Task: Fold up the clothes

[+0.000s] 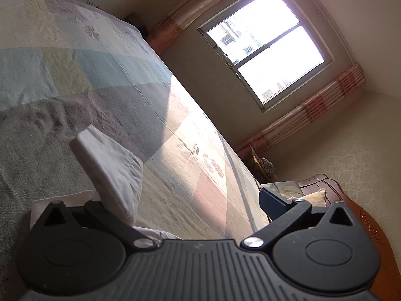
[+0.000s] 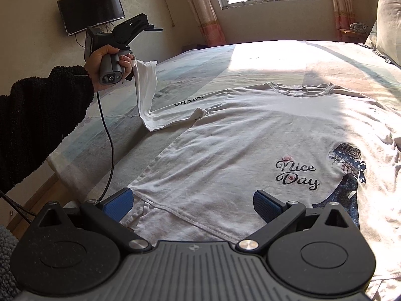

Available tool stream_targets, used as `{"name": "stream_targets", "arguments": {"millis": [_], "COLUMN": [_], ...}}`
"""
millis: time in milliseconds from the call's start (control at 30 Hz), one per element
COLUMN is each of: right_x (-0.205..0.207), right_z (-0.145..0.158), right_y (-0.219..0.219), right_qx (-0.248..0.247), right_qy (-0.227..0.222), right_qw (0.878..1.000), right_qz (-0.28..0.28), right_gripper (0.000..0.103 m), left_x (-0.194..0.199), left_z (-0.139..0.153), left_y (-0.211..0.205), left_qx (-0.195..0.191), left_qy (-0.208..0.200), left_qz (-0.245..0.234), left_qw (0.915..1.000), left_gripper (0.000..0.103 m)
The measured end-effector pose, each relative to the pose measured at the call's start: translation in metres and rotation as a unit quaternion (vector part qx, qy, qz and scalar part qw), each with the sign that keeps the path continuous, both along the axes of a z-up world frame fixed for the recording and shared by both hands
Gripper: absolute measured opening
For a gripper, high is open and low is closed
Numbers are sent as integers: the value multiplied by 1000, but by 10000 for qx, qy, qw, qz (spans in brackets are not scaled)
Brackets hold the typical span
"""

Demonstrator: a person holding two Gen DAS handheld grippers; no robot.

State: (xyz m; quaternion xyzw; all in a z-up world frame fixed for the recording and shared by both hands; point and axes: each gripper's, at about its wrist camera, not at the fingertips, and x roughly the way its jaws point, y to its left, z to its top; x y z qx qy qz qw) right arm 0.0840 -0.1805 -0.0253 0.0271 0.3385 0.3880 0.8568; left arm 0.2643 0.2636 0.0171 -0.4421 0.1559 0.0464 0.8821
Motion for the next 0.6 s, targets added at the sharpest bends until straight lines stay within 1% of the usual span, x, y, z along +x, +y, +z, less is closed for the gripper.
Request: {"name": "stream_targets", "arguments": {"millis": [200, 300, 600], "right_x": [6, 7, 13], "right_z": [-2, -1, 6], "right_y": [-16, -26, -63], "right_qx": [22, 9, -97], "right_qy": [22, -2, 0], "right_qw": [10000, 10000, 9994], "right_qz": [-66, -92, -328], "right_gripper": [103, 103, 103], "left_x": [22, 36, 65], "left_z": [13, 16, 7], "left_y": [-32, -55, -117], "left_qx": [116, 137, 103], "left_qy": [-65, -121, -173], "left_qz": [-225, -364, -736], "left_qw": [9997, 9992, 9971], "left_gripper": [102, 102, 102]}}
